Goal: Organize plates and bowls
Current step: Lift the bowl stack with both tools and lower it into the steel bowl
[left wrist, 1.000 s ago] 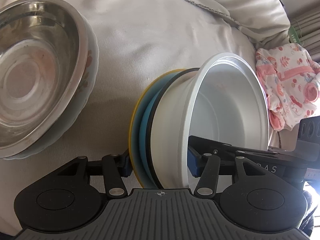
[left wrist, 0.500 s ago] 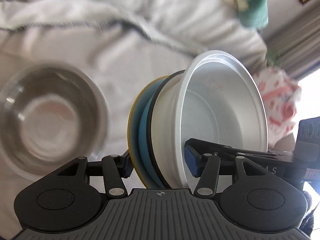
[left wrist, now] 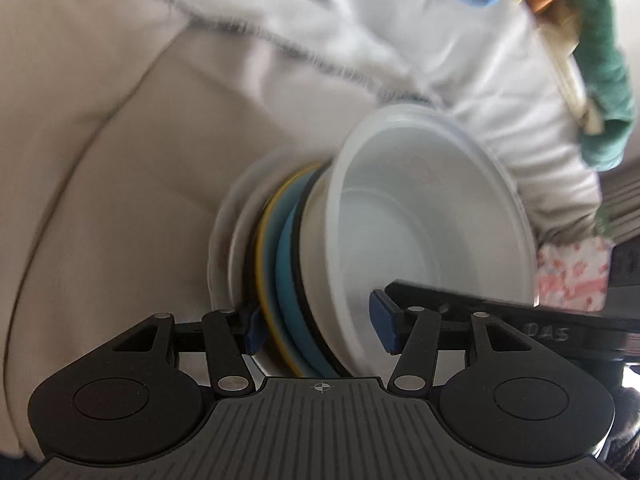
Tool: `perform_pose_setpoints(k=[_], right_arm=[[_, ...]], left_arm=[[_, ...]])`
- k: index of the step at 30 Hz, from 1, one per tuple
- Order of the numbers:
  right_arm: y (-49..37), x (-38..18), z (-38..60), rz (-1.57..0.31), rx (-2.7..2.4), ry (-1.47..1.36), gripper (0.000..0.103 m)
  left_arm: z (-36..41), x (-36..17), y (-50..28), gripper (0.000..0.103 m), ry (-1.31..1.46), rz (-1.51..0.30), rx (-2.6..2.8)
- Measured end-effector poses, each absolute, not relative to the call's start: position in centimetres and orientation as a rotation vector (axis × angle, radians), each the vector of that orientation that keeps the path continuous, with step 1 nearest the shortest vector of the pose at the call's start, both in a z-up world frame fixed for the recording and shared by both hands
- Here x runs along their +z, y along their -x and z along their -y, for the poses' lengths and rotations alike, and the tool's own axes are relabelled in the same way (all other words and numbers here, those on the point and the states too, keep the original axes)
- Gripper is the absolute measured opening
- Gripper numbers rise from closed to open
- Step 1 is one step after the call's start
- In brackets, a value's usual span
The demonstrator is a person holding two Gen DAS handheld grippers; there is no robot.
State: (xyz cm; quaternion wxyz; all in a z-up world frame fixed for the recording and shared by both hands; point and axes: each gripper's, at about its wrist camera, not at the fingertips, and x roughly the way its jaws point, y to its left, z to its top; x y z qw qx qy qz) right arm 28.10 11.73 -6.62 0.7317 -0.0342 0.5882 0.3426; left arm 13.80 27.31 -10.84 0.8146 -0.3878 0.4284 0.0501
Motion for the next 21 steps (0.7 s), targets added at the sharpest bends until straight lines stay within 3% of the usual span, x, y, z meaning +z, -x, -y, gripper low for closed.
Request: perform_pose_setpoints(k=[6, 16, 21], right_arm=[[-28.1, -6.3, -12.6, -1.313, 0.721, 0.142, 0.056], [-25.9, -1.2, -12.3, -1.055, 0.729, 0.252, 0.056], [-25.0, -1.0, -11.9, -0.992, 0.704, 0.296, 0.056]], left_arm=[[-27.9, -10.5, -13.8, 0.056, 0.784, -0.908, 0.097], [-29.1, -7.1, -11.7, 0.055, 0.706, -0.819, 0.144], [-30.2, -7.2, -10.6, 0.049, 0.730, -0.792, 0.221]])
